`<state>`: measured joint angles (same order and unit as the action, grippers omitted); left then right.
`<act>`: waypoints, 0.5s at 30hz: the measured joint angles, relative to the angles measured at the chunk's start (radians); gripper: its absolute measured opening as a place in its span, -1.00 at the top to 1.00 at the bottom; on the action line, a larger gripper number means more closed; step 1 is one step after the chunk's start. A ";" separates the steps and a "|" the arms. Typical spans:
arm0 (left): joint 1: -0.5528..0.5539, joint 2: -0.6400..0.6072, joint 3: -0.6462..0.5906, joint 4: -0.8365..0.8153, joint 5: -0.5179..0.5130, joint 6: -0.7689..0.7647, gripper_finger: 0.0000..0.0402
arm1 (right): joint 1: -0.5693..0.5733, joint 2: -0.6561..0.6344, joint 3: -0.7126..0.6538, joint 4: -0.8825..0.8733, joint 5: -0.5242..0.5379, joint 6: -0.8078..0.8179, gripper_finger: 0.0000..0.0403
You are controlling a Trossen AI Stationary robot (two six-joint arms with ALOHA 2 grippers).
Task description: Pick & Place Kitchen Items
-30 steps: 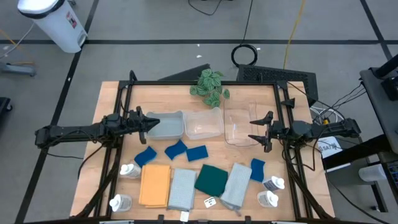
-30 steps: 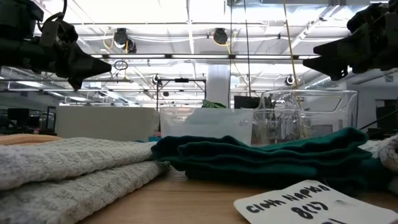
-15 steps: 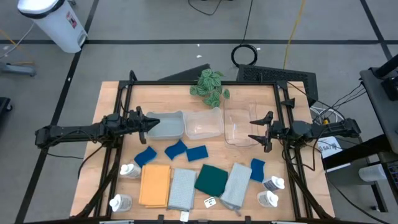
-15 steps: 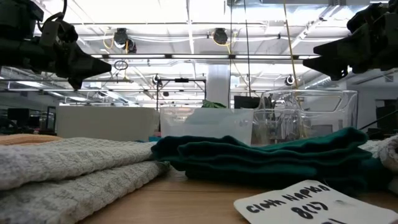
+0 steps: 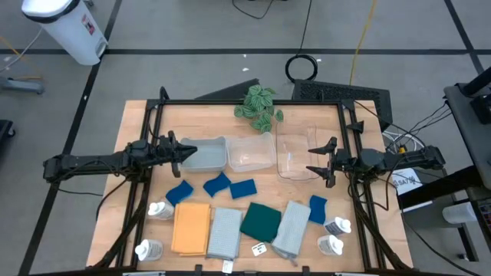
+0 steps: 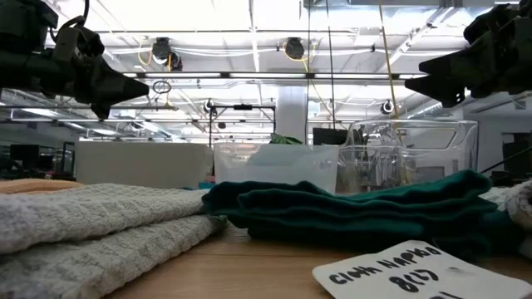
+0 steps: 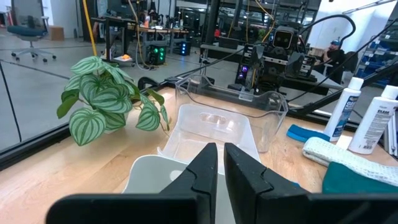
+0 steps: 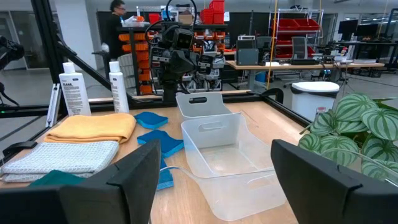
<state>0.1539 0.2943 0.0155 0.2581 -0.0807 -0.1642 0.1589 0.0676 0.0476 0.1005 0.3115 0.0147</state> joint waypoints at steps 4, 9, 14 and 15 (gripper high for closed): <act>0.000 0.000 0.000 0.000 0.000 0.000 0.84 | 0.000 0.000 0.000 0.000 0.000 0.000 -0.38; 0.000 0.000 0.000 0.000 0.000 0.000 0.84 | 0.000 0.000 0.000 0.000 0.000 0.000 -0.38; 0.000 0.000 0.000 0.017 0.000 -0.034 0.84 | 0.000 0.000 0.000 0.000 0.000 0.000 -0.38; 0.000 0.000 0.000 0.022 0.000 -0.068 0.84 | 0.000 0.000 0.000 0.000 0.000 0.000 -0.38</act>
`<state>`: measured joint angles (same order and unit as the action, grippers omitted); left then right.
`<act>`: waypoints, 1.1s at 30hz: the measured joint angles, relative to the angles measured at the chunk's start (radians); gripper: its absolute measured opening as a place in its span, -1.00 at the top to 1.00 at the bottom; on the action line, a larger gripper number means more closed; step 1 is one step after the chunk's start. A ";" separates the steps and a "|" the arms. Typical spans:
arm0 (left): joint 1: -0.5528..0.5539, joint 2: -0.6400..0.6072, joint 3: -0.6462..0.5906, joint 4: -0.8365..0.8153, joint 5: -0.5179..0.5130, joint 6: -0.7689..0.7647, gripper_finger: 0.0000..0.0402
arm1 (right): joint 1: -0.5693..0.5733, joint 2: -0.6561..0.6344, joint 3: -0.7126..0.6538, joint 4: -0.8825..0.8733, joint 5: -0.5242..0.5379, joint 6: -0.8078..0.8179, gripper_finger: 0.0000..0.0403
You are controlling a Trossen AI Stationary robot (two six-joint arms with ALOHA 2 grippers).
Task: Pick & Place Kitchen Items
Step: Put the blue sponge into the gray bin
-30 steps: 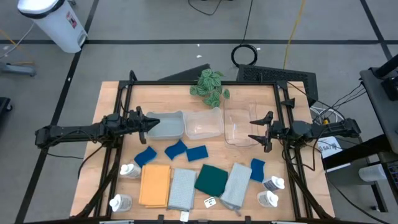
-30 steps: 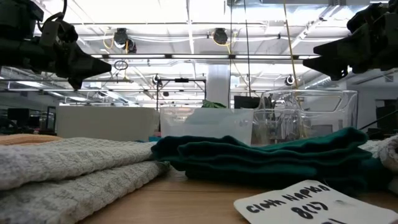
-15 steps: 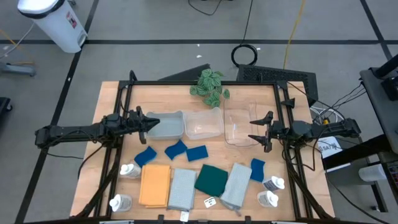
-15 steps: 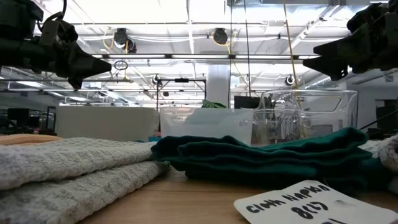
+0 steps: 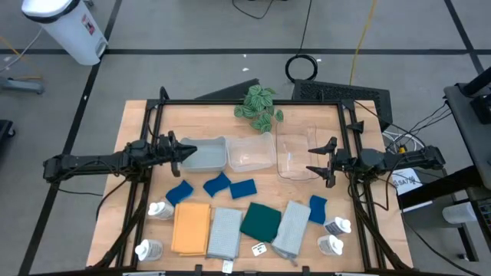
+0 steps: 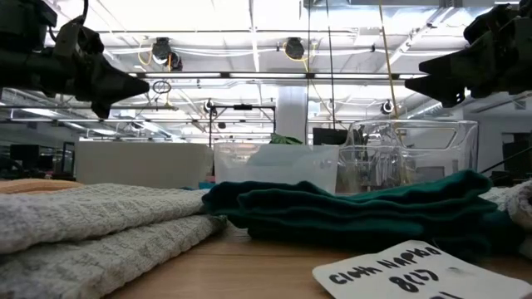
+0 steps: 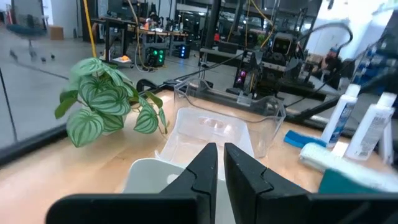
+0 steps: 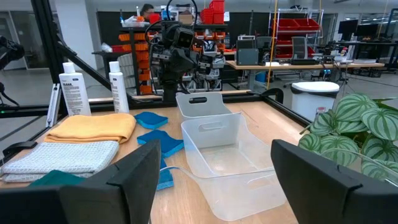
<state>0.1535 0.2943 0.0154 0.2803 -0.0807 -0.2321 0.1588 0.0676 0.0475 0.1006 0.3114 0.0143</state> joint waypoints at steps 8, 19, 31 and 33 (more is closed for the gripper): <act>0.000 0.000 0.000 -0.026 0.024 -0.104 0.84 | 0.000 0.000 0.000 0.000 0.000 0.000 -0.38; -0.013 0.015 0.195 -0.310 0.203 -0.196 0.51 | 0.000 0.000 0.000 0.000 0.000 0.000 -0.38; -0.218 0.305 0.516 -1.049 0.222 -0.291 -0.16 | 0.000 0.000 0.000 0.000 0.000 0.000 -0.38; -0.256 0.347 0.516 -1.083 0.222 -0.348 -0.15 | 0.000 0.000 0.000 0.000 0.000 0.000 -0.38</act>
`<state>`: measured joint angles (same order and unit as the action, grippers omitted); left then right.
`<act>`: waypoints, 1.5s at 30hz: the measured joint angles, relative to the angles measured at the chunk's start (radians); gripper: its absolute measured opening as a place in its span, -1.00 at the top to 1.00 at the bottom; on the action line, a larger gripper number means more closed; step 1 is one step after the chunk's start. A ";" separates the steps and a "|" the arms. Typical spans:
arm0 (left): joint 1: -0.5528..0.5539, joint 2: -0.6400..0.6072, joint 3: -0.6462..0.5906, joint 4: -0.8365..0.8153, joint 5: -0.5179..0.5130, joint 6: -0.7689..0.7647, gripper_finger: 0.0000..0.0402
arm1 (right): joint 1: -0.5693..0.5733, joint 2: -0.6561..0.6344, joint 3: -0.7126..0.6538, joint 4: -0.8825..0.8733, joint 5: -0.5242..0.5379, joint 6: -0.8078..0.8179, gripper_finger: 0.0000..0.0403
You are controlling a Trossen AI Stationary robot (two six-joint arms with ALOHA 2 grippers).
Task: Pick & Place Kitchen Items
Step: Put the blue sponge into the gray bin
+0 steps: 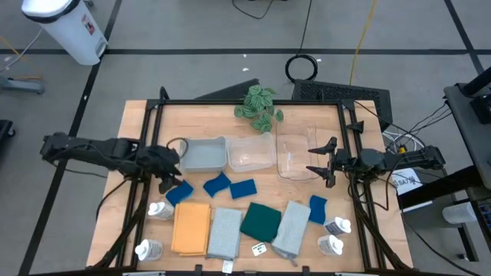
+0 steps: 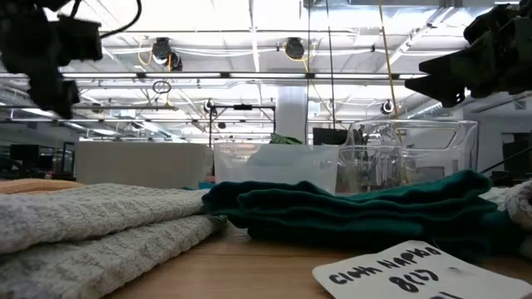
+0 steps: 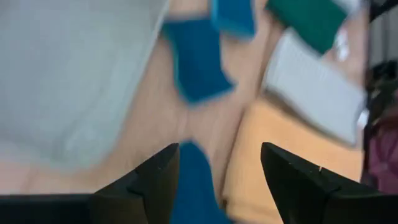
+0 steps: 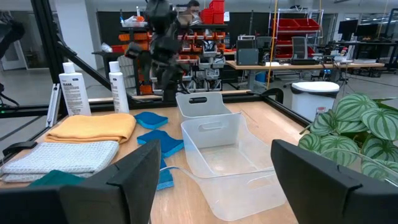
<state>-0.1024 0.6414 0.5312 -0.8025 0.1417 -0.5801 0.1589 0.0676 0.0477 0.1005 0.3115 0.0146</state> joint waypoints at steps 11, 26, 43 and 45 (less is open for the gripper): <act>-0.171 0.196 0.000 -0.040 -0.037 -0.221 -0.04 | 0.000 0.000 0.000 0.000 0.000 0.000 -0.38; -0.208 0.459 -0.046 -0.004 -0.127 -0.392 -0.35 | 0.000 0.000 0.000 0.000 0.000 0.000 -0.38; -0.208 0.570 -0.045 0.112 -0.120 -0.162 -0.11 | 0.000 0.000 0.000 0.000 0.000 0.000 -0.38; -0.208 0.579 -0.044 0.114 -0.118 -0.150 -0.02 | 0.000 0.000 0.000 0.000 0.000 0.000 -0.38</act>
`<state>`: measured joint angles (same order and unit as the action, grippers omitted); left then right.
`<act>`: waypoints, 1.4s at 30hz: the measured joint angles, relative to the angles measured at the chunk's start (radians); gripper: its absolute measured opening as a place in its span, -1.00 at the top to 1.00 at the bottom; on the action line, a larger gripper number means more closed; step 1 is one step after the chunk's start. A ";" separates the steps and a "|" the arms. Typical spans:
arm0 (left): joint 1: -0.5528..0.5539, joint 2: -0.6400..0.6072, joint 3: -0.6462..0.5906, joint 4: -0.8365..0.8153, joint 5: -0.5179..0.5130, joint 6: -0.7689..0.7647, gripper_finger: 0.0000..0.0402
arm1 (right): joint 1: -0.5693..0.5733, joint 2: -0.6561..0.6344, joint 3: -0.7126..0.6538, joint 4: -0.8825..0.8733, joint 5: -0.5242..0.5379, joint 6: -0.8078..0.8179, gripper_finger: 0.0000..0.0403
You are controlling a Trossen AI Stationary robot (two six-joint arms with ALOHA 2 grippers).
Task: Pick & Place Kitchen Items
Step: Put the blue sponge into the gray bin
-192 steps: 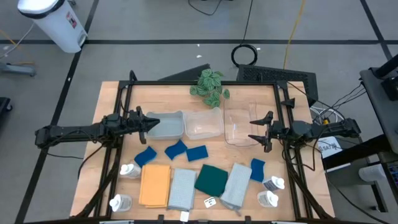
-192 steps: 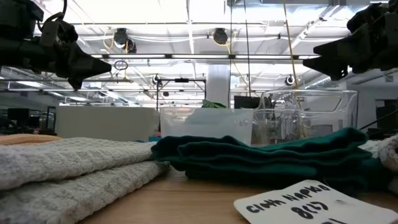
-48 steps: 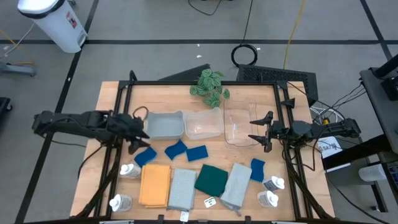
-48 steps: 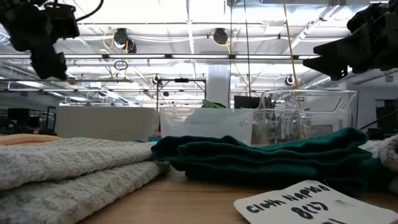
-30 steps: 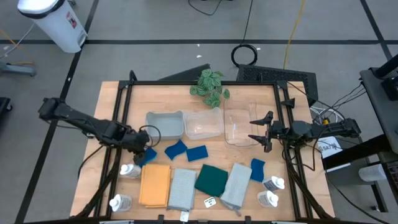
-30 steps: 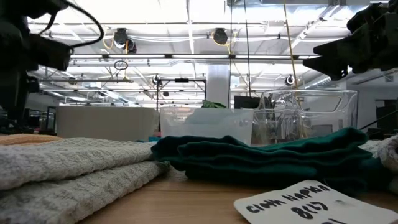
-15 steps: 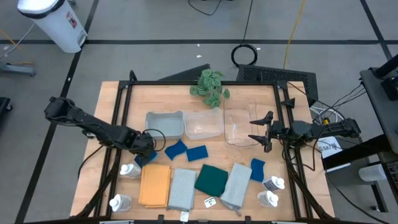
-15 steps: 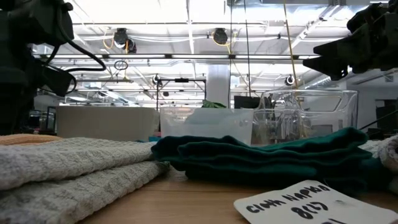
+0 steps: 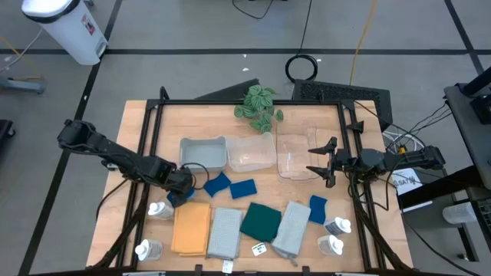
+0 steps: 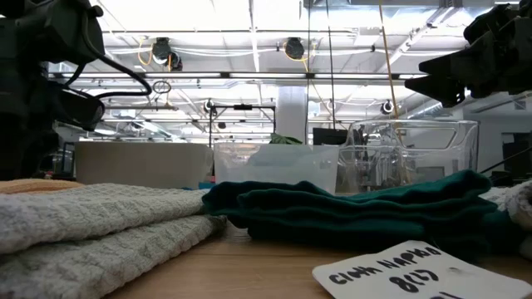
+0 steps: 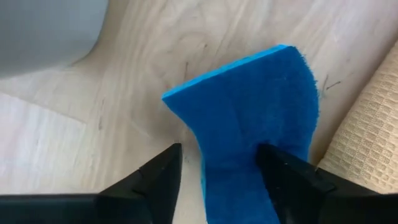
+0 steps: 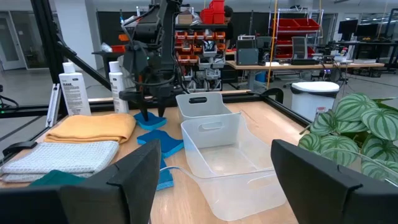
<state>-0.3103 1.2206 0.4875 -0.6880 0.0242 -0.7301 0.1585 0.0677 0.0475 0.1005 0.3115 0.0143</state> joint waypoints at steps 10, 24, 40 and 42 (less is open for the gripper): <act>-0.001 0.008 -0.001 0.015 -0.023 0.067 0.46 | 0.000 0.000 0.000 0.000 0.000 0.000 -0.38; -0.001 0.009 0.005 0.017 -0.029 0.098 0.92 | 0.000 0.000 0.000 0.000 0.000 0.000 -0.38; 0.034 -0.045 0.201 -0.043 -0.202 0.318 0.96 | 0.000 0.000 0.000 0.000 0.000 0.000 -0.38; 0.041 -0.044 0.228 -0.060 -0.198 0.341 0.97 | 0.000 0.000 0.000 0.000 0.000 0.000 -0.38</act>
<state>-0.2689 1.1767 0.7151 -0.7483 -0.1739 -0.3895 0.1589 0.0677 0.0476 0.1005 0.3115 0.0147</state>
